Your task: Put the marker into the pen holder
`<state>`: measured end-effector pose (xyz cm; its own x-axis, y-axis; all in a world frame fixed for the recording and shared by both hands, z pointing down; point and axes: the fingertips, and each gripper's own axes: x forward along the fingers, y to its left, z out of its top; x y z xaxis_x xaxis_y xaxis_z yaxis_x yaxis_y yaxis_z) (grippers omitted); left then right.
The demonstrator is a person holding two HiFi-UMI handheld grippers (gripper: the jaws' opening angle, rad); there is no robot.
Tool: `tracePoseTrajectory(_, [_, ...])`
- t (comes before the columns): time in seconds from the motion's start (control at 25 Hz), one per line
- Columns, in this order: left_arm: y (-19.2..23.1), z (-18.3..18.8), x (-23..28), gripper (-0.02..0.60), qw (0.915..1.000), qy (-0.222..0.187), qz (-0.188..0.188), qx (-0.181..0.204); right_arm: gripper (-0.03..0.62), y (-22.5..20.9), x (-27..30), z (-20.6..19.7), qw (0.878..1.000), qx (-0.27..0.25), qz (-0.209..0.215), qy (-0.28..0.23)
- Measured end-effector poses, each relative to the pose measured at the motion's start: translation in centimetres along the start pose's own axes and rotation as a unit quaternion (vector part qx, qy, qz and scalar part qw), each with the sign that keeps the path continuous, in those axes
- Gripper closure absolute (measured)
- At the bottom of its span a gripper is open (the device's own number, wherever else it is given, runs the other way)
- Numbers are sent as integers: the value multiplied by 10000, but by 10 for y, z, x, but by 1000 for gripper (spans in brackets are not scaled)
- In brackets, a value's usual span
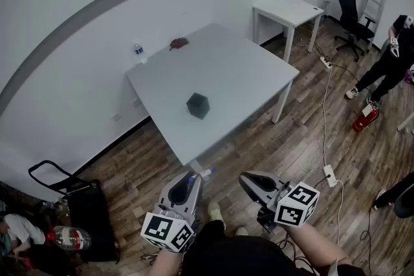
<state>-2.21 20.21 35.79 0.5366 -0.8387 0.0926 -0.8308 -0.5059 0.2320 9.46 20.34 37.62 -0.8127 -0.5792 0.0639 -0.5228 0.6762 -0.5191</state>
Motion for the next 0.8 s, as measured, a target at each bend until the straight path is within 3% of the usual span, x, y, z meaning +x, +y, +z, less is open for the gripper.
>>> tracePoseTrajectory(0.28, [67,14,47,506,10000,-42,-27,57,577,-30,64,17,10000,-42,-56,-12])
tracePoseTrajectory(0.8, [193,30,161,506,9985,246,-370,306,577,-94,186,64,9981,-47,-619,-19])
